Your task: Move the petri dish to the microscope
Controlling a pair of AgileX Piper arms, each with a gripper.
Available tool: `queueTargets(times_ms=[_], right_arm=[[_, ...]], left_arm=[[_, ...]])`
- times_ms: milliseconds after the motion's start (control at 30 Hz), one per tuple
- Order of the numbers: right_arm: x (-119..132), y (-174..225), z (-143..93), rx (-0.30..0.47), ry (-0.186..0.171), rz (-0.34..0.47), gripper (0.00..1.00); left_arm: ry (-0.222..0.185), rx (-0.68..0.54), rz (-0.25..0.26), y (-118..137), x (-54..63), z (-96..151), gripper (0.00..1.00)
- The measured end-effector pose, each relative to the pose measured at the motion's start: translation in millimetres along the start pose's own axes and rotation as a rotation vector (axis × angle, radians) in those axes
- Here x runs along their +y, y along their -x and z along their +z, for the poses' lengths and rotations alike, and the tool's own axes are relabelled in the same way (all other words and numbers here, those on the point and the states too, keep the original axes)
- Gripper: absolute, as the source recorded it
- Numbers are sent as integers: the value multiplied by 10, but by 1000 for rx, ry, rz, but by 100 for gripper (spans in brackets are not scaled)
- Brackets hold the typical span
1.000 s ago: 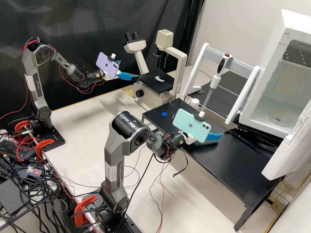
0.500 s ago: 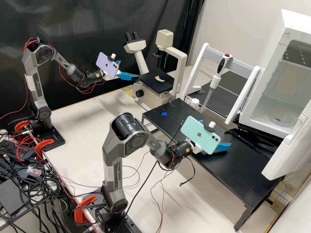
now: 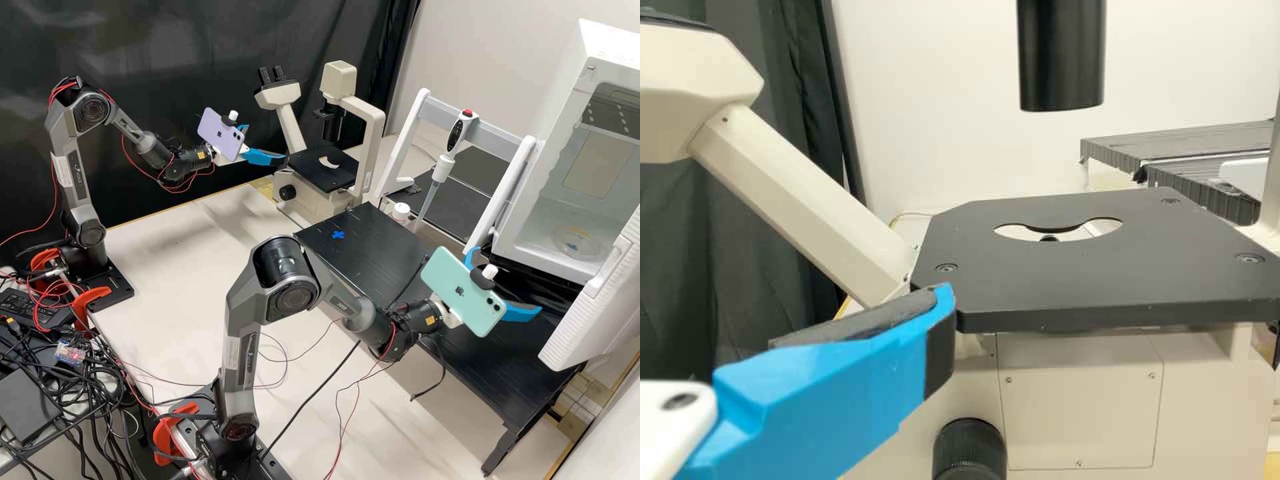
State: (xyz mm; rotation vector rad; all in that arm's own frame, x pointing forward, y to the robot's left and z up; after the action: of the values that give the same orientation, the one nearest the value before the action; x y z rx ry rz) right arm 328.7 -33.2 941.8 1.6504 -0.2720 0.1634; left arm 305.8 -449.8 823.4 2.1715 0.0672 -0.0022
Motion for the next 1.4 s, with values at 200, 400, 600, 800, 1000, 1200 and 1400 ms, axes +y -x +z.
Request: queueTargets(times_ms=[200, 400, 600, 800, 1000, 1200, 1400], right_arm=[[120, -398, -17, -48, -5, 49, 100], [217, -819, -92, -63, -3, 47, 100], [268, -1260, -242, -25, 10, 31, 100], [207, -1662, -369, 5, 41, -19, 100], [104, -2016, -279, 8, 50, -69, 100], [2, -2254, -151, -9, 103, -68, 100], [-161, -2391, -1, -22, 110, -71, 100]], left_arm=[[0, 0, 0, 0, 0, 0, 100], [0, 0, 0, 0, 0, 0, 100], [0, 0, 0, 0, 0, 0, 100], [0, 0, 0, 0, 0, 0, 100], [0, 0, 0, 0, 0, 0, 100], [0, 0, 0, 0, 0, 0, 100], [0, 0, 0, 0, 0, 0, 100]])
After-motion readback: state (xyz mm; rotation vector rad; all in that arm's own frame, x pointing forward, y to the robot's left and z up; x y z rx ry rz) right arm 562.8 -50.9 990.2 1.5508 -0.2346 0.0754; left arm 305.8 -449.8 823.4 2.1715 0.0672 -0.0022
